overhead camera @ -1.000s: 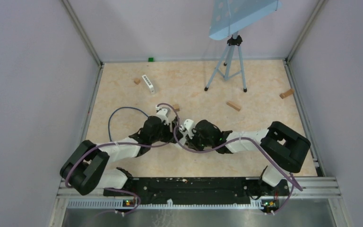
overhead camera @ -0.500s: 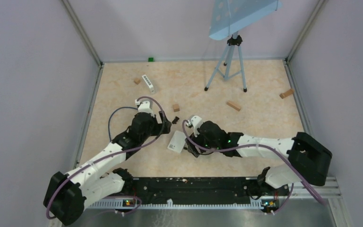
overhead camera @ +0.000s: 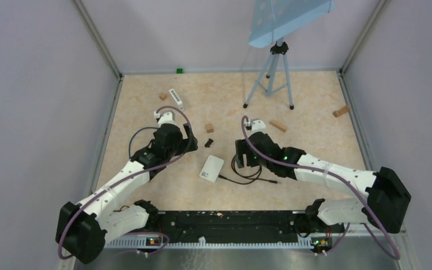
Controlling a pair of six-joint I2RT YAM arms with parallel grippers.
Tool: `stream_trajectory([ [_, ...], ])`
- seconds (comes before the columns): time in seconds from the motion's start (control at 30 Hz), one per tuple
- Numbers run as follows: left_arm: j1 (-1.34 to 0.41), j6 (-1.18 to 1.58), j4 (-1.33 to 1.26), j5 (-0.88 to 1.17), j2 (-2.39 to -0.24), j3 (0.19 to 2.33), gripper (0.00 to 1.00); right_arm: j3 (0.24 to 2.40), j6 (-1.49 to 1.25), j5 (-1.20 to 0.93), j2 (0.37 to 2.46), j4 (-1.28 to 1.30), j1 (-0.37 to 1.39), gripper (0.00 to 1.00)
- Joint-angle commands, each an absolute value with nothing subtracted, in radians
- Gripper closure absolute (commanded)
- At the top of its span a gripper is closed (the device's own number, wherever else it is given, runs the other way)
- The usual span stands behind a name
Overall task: Insert the plug into the switch port
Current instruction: Pick up the connector from the center of the board.
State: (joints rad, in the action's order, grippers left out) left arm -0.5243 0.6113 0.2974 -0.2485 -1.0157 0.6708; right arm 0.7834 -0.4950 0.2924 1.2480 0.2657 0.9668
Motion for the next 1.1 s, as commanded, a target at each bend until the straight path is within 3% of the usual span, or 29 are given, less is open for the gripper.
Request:
stream_trajectory([
  [0.0,-0.503,0.643,0.335,-0.277,-1.008,0.741,0.01,0.845,-0.641,0.34,1.176,0.453,0.888,0.25],
  [0.2,-0.48,0.55,0.39,-0.345,-0.949,0.927,0.01,0.844,-0.606,0.354,1.05,0.543,0.879,0.24],
  [0.43,-0.452,0.494,0.474,-0.371,-1.062,1.141,0.01,0.847,-0.573,0.382,0.997,0.593,0.877,0.24],
  [0.87,-0.381,0.502,0.441,-0.279,-1.124,1.07,0.01,0.758,-0.613,0.348,0.945,0.608,0.877,0.24],
  [1.07,-0.381,0.428,0.399,-0.064,-1.124,1.007,0.01,0.718,-0.815,0.381,0.955,0.651,0.878,0.24],
])
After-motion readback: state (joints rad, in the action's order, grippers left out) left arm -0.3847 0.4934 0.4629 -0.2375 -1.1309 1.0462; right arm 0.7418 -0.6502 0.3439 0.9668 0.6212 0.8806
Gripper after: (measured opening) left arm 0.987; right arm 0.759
